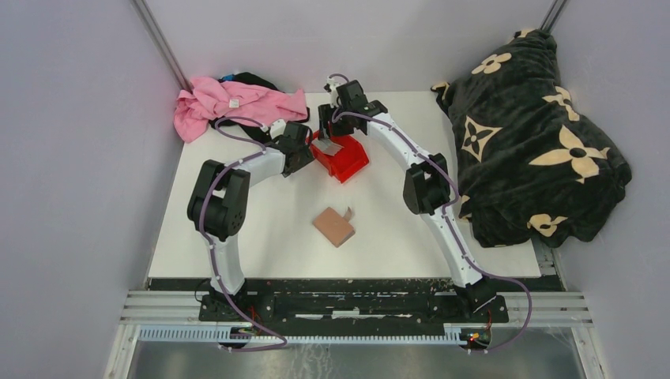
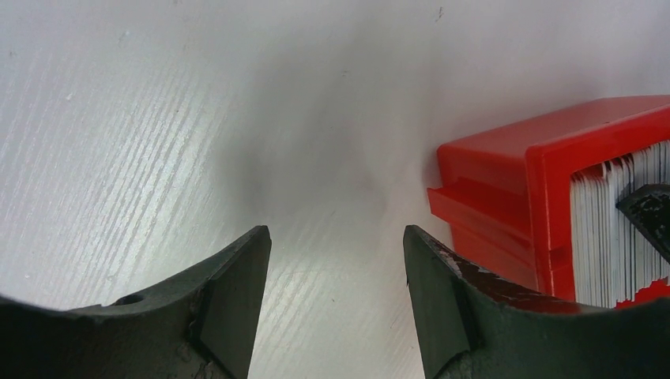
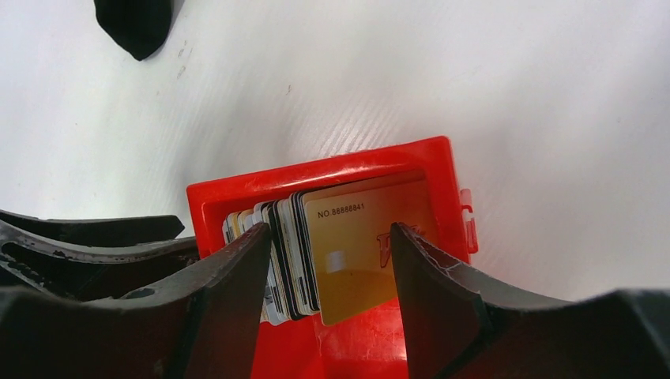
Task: Put the credit cards into the card holder
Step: Pick up the credit card from the storage box.
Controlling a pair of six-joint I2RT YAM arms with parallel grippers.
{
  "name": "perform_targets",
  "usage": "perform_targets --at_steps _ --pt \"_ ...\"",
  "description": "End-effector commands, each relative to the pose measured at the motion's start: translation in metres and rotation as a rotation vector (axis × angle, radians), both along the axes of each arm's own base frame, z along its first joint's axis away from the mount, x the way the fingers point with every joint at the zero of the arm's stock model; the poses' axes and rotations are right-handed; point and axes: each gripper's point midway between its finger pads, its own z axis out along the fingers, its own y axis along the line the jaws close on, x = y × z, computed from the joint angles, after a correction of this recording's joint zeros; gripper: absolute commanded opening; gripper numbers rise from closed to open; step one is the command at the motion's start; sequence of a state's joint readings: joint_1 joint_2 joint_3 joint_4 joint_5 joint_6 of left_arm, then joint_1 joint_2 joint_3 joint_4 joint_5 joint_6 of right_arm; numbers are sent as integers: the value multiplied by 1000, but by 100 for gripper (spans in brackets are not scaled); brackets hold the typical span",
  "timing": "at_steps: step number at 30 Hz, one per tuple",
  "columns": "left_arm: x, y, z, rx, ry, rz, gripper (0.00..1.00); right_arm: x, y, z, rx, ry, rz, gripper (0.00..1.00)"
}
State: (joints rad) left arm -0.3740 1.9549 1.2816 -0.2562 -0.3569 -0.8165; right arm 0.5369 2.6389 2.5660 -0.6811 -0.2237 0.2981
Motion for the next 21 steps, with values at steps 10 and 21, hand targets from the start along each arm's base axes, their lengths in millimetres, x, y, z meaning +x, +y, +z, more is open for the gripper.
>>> perform_targets --at_steps 10,21 --pt "28 -10 21 -28 -66 -48 70 -1 -9 -2 36 26 21 56" --pt "23 -20 17 -73 -57 -82 68 -16 -19 9 30 47 22 51"
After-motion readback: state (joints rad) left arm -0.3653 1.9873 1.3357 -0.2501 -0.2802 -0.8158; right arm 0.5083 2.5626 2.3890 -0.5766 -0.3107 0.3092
